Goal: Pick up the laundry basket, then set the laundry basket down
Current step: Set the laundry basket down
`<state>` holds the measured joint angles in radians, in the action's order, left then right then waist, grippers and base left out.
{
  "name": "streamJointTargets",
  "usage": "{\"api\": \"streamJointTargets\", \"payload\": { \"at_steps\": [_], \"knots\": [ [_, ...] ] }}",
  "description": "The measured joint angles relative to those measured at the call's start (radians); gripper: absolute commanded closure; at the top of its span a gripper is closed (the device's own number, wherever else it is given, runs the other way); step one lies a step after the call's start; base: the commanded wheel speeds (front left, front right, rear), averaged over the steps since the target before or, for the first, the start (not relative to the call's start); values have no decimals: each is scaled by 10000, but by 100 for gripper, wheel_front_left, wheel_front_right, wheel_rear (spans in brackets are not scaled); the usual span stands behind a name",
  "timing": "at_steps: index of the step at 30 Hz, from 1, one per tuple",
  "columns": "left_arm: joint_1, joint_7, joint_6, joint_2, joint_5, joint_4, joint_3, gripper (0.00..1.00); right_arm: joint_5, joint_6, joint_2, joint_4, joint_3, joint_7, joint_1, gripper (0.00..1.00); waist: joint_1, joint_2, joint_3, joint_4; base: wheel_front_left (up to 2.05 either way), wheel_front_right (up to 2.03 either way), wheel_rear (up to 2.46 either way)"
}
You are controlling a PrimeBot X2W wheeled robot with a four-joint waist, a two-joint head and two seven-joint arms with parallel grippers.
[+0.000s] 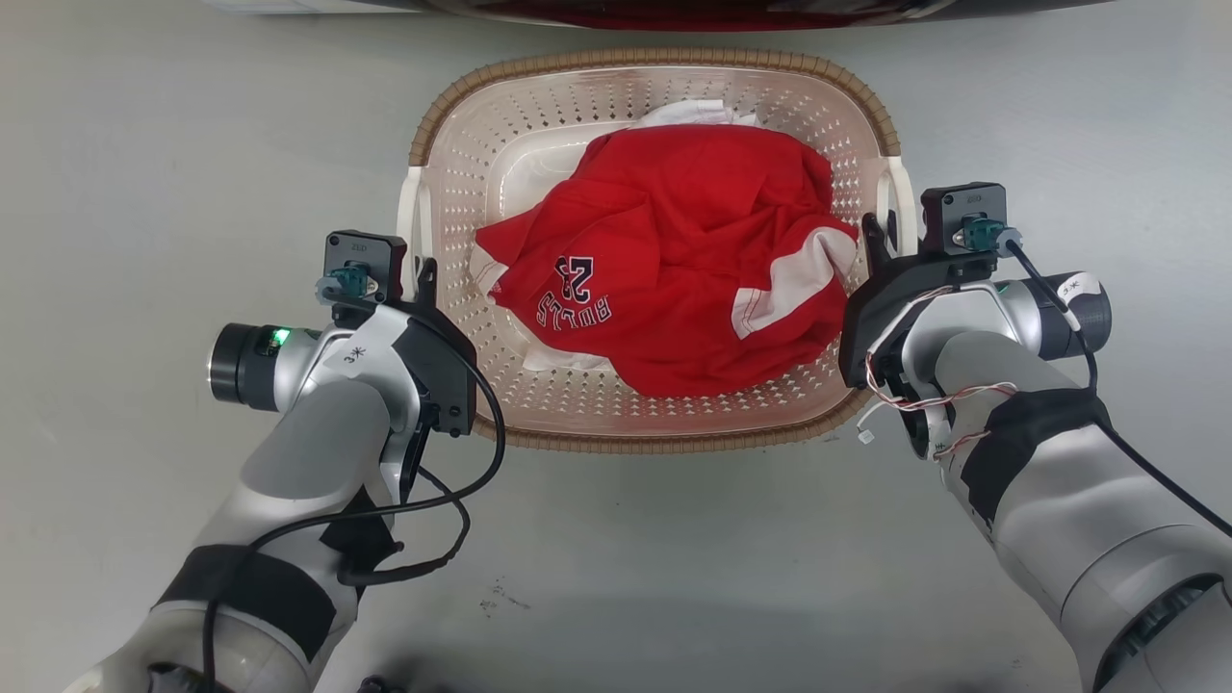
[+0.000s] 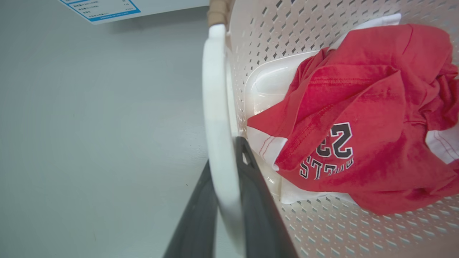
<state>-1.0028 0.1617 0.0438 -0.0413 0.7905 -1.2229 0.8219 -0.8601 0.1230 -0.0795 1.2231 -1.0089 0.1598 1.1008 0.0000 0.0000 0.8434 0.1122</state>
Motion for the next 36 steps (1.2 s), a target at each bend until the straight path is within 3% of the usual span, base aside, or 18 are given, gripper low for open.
{"api": "streamJointTargets", "payload": {
  "at_steps": [2, 3, 5, 6, 7, 8, 9, 11, 13, 14, 36],
  "knots": [
    [-13, 25, 0, 10, 0, -25, 0, 100, 0, -2, 10, 36, 0, 12, 12, 98, 0, 0, 22, -2, 0, 0, 0],
    [-24, 61, 0, 19, 0, -38, 0, 100, 0, -2, 12, 50, 0, 17, 12, 78, 0, 0, 31, -3, 0, 0, 0],
    [-58, 86, 0, 25, 0, -48, -6, 100, 19, -4, 13, 90, -27, 81, 12, 60, 0, 0, 44, -4, 0, 0, 0],
    [-100, 90, 0, 33, 0, -63, -17, 99, 52, -6, 12, 94, -33, 94, 15, 44, 0, 0, 47, -3, 0, 0, 0],
    [-146, 142, 0, 35, 0, -65, -23, 79, 92, -13, 23, 94, -36, 102, 25, 20, 0, 0, 47, -2, 0, 0, 0],
    [-174, 176, 2, 36, 0, -67, -25, 79, 109, -13, 33, 98, -42, 105, 42, 20, 0, 0, 46, -1, 0, 0, 0],
    [-176, 174, 2, 40, 0, -82, -27, 59, 132, -15, 50, 100, -46, 146, 76, 0, 0, 0, 41, 1, 0, 0, 0],
    [-174, 174, 2, 82, 2, -136, -36, 37, 144, -15, 81, 104, -56, 190, 168, 0, 0, 0, 21, 7, 0, 0, 0],
    [-168, 196, 4, 86, 2, -192, -38, 5, 146, -17, 90, 128, -63, 245, 174, 0, 0, 0, -21, 18, 0, 0, 0],
    [-163, 201, 8, 84, 2, -217, -38, 0, 146, -17, 90, 148, -61, 268, 173, 0, 0, 0, -51, 28, 0, 0, 0],
    [98, 662, -12, 96, 167, -286, -328, 0, 174, -178, -4, 359, -27, 709, 163, 0, 0, 0, -1043, 78, 0, 0, 0]
  ]
}}
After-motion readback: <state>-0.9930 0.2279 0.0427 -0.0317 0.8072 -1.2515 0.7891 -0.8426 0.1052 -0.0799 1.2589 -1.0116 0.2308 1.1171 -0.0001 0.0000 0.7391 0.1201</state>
